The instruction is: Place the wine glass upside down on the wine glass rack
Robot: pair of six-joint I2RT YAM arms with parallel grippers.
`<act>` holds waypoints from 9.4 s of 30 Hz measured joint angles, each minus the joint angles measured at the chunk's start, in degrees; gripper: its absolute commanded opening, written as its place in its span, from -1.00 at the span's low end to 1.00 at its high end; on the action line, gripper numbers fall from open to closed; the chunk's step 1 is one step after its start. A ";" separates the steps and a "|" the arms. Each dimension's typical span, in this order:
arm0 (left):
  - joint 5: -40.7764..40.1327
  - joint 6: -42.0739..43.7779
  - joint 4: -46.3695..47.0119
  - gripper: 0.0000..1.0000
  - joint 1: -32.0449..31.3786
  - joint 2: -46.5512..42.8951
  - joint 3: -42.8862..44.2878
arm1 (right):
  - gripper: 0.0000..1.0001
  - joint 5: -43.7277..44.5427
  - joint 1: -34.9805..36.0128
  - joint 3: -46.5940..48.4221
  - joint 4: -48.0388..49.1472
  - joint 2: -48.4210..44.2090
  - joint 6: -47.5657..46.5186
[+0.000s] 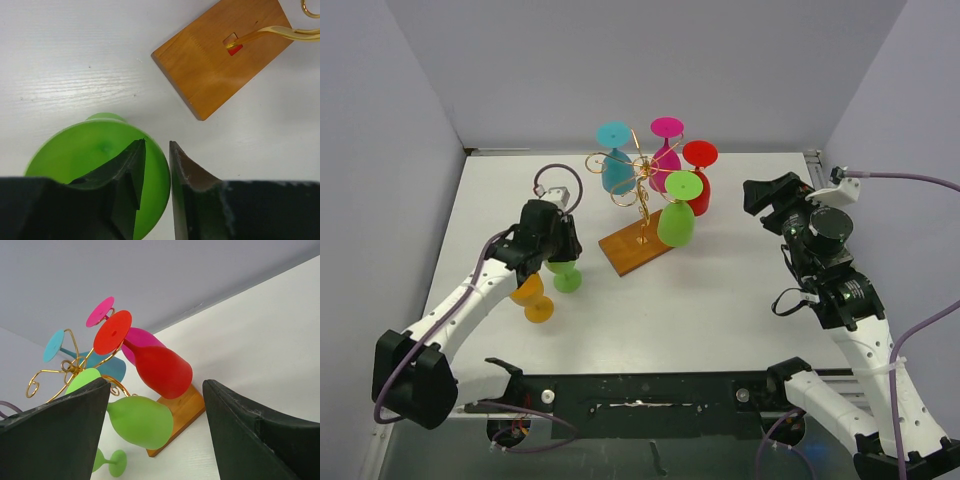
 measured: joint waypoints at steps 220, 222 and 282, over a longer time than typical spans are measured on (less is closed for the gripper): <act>25.03 -50.23 21.20 -1.00 2.14 -26.82 -2.29 | -0.42 -28.50 34.99 -3.72 43.80 27.08 -43.01; 24.41 -50.49 20.74 -1.00 2.14 -27.36 -2.36 | -0.28 -28.46 35.04 -3.76 43.78 27.08 -42.56; 23.39 -50.05 30.16 -1.00 7.37 3.30 14.60 | 0.36 -15.26 34.99 -18.08 38.62 -0.07 -38.49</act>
